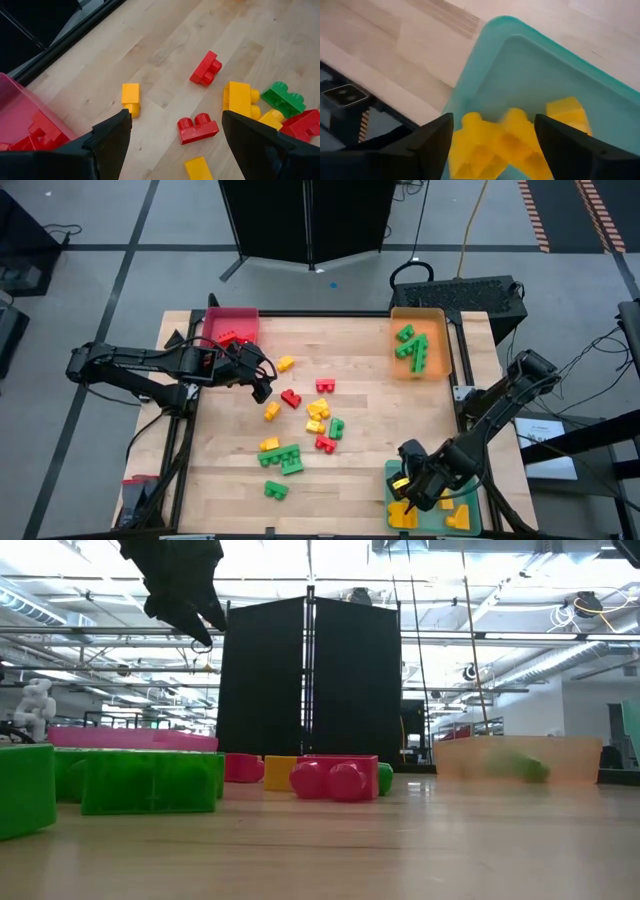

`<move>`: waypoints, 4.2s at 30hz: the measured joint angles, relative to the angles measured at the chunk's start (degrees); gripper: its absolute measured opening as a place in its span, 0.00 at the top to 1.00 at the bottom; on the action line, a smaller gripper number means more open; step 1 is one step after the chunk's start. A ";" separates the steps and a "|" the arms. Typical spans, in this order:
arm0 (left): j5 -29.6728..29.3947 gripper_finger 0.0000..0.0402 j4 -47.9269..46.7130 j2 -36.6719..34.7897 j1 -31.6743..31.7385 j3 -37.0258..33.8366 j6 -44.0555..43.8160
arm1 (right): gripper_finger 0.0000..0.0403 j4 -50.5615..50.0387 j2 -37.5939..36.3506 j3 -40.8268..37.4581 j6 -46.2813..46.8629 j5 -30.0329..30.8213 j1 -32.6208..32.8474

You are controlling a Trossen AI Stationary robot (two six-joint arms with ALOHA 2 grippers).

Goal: Sort blocks
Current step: Put the yellow game piece into the blue bin

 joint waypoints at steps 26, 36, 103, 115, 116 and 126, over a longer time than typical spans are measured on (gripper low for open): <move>-0.02 0.23 -0.22 0.00 -0.02 0.00 -0.07 | 0.34 26.29 8.93 12.37 -101.47 3.37 -41.32; -0.02 0.23 -0.21 0.00 -0.02 0.00 -0.08 | 0.34 26.66 17.54 12.33 -115.41 -1.80 -43.90; -1.73 0.23 0.11 0.02 0.04 -1.81 -7.48 | 0.29 24.73 34.53 17.42 -115.95 -3.27 -47.47; -1.75 0.23 0.45 0.02 0.04 -1.84 -7.45 | 0.37 22.50 31.76 17.02 -109.68 -1.19 -47.63; -1.75 0.23 0.42 0.02 0.04 -1.84 -7.45 | 0.37 21.69 30.88 16.91 -109.35 -0.89 -47.63; -1.75 0.23 0.18 0.02 0.04 -1.84 -7.07 | 0.37 11.67 14.49 17.03 -98.22 -1.31 -45.50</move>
